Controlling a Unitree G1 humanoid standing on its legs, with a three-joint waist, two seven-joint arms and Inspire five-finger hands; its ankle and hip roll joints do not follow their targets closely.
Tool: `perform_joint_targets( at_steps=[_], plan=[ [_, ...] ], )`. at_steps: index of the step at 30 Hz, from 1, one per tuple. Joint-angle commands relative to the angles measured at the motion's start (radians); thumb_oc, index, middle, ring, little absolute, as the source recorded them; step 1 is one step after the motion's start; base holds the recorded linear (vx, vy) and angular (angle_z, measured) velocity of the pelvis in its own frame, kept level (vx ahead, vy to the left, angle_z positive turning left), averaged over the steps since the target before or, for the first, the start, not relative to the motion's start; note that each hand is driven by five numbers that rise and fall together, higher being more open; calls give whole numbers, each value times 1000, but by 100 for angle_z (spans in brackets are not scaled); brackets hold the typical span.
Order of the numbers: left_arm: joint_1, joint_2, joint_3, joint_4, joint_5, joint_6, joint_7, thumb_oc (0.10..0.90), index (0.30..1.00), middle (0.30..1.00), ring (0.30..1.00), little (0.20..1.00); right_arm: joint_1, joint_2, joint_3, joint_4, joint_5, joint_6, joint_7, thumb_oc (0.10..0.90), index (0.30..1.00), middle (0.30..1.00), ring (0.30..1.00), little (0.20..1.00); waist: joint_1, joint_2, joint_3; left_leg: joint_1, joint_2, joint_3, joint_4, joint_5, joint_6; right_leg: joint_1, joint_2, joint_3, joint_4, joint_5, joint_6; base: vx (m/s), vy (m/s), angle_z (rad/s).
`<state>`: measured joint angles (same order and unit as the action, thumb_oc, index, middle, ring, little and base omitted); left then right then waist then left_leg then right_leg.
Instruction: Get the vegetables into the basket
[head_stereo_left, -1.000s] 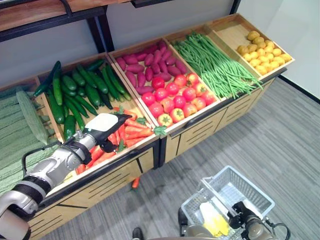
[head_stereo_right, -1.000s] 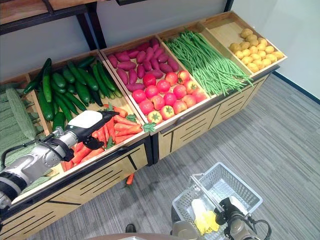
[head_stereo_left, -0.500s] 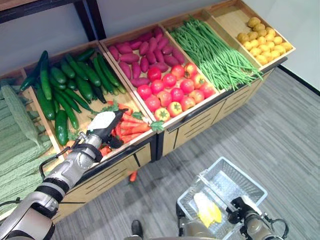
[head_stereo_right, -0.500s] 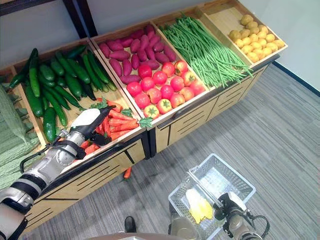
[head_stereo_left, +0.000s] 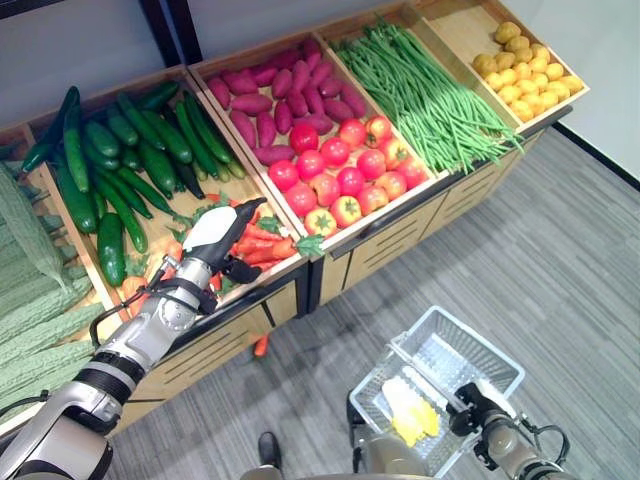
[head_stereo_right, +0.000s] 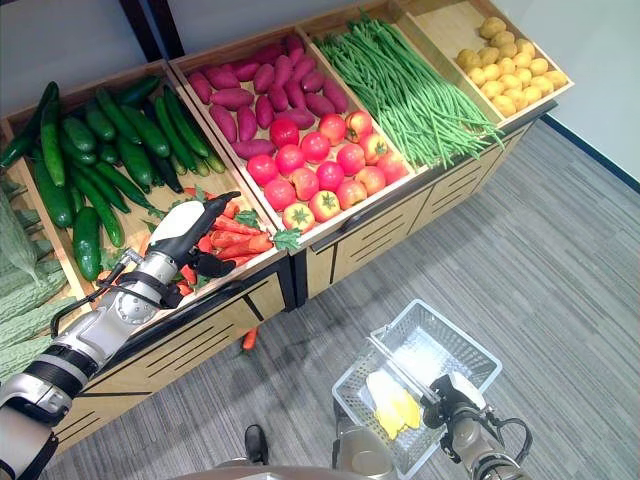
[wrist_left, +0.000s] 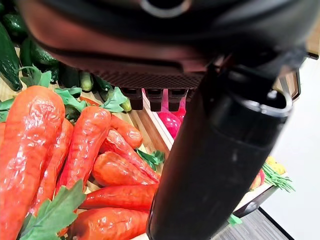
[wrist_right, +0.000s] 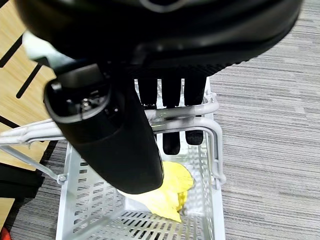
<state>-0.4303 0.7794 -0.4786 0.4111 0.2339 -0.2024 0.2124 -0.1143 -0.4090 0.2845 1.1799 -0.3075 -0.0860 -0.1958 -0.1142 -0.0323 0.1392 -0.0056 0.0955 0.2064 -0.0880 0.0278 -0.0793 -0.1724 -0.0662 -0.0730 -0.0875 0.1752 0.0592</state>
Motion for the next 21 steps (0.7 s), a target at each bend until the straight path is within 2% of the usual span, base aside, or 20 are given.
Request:
perform_joint_targets(
  at_steps=[1,5,6,8,9,10,11,12,14,21],
  plan=[
    [-205,21,16,20,-23,-62,31,900,1000,1000,1000,1000,-42,-45,23,-4,11,-13,-47,400,300,300,300,300,-8,-27,-41,21,49,-43,1,-28,-34,12,-122,13,0,6,149,2,-11,-4],
    [-215,18,-2,42,-7,-53,28,900,1000,1000,1000,1000,-46,-47,20,6,13,-12,-49,400,300,300,300,300,-10,-27,-36,16,51,-42,1,-27,-35,6,-120,16,0,8,149,-3,-9,-5],
    [-220,17,-9,53,-1,-52,28,843,920,920,920,920,-45,-48,19,7,13,-11,-49,400,300,300,300,300,-11,-27,-34,14,51,-41,1,-26,-35,4,-120,16,0,8,148,-6,-4,-10],
    [-233,10,-22,88,15,-48,35,804,865,865,865,865,-49,-49,18,6,18,-12,-51,400,300,300,300,300,-14,-28,-28,8,52,-38,1,-23,-35,-4,-119,20,0,12,149,-21,-1,-9],
    [-243,-3,-31,114,11,-45,38,767,813,813,813,813,-53,-49,24,2,17,-13,-51,400,300,300,300,300,-18,-28,-22,1,53,-37,1,-19,-35,-14,-118,22,0,15,149,-27,1,-4],
    [-244,-3,-32,115,11,-46,38,718,745,745,745,745,-53,-49,23,1,17,-12,-51,400,300,300,300,300,-18,-28,-22,0,53,-37,1,-19,-35,-15,-118,22,0,15,148,-31,1,-4],
    [-253,-12,-41,136,13,-46,39,635,629,629,629,629,-57,-50,25,2,18,-14,-53,400,300,300,300,300,-20,-28,-22,-4,53,-37,1,-19,-35,-21,-117,24,0,16,148,-11,0,-5],
    [-261,-15,-48,147,15,-42,38,584,558,558,558,558,-59,-49,27,2,20,-13,-53,400,300,300,300,300,-21,-28,-21,-7,53,-36,1,-17,-35,-24,-117,26,0,17,149,-14,1,-5],
    [-275,-28,-62,175,15,-39,39,400,300,300,300,300,-62,-47,30,1,22,-13,-54,400,300,300,300,300,-24,-28,-20,-11,53,-33,1,-15,-35,-31,-115,30,0,19,149,-2,4,-4],
    [-296,-67,-71,232,11,-27,50,400,300,300,300,300,-64,-42,40,-5,23,-14,-59,400,300,300,300,300,-33,-34,-20,-9,49,-24,1,-21,-33,-39,-115,43,0,23,148,1,4,-5]
  ],
)
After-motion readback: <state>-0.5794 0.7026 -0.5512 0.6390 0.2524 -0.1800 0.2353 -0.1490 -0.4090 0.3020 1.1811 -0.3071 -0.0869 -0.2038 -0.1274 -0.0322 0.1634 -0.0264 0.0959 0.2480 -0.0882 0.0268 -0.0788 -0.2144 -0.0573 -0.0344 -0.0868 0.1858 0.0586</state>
